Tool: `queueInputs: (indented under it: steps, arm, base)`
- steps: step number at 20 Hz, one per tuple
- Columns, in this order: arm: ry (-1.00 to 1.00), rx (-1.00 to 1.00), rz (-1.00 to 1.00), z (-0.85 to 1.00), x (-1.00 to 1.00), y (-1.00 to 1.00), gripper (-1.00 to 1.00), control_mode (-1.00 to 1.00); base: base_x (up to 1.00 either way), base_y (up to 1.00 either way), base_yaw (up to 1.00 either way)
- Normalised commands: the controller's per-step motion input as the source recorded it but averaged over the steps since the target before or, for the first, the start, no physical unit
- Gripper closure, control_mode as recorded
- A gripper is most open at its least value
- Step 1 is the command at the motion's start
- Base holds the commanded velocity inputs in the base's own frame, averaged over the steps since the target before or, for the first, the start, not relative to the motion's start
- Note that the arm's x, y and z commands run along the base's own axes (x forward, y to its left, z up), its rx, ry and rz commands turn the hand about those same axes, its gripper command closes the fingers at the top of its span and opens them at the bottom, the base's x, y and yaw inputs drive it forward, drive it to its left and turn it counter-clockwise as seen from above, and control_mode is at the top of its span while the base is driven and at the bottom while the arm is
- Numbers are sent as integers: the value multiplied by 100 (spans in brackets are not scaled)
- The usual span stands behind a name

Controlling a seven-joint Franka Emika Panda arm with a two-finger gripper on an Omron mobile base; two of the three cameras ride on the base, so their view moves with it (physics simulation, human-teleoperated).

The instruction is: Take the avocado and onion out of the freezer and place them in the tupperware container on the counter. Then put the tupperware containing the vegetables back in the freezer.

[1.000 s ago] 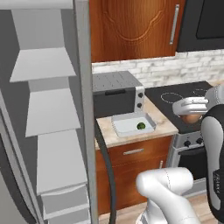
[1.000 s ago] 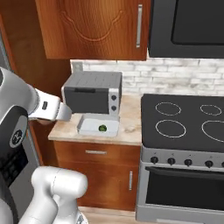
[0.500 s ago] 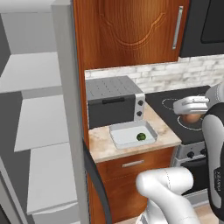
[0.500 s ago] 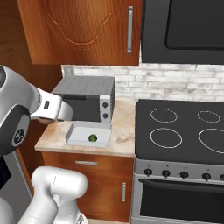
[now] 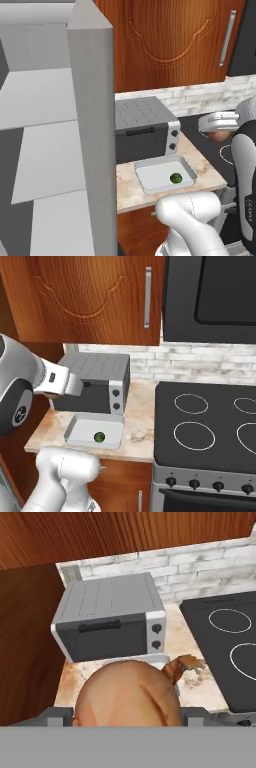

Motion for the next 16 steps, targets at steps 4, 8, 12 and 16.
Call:
queueInputs:
  steps: [4,8,12,16]
  arm:
    - [0,0,0,0,0,0,100,100]
    - [9,0,0,-13,3,0,100,-100]
    - [23,0,0,-30,4,0,100,-100]
    - [28,0,0,-40,10,0,100,-100]
  base:
    - [32,0,1]
    - [0,0,0]
    - [0,0,0]
    - [0,0,0]
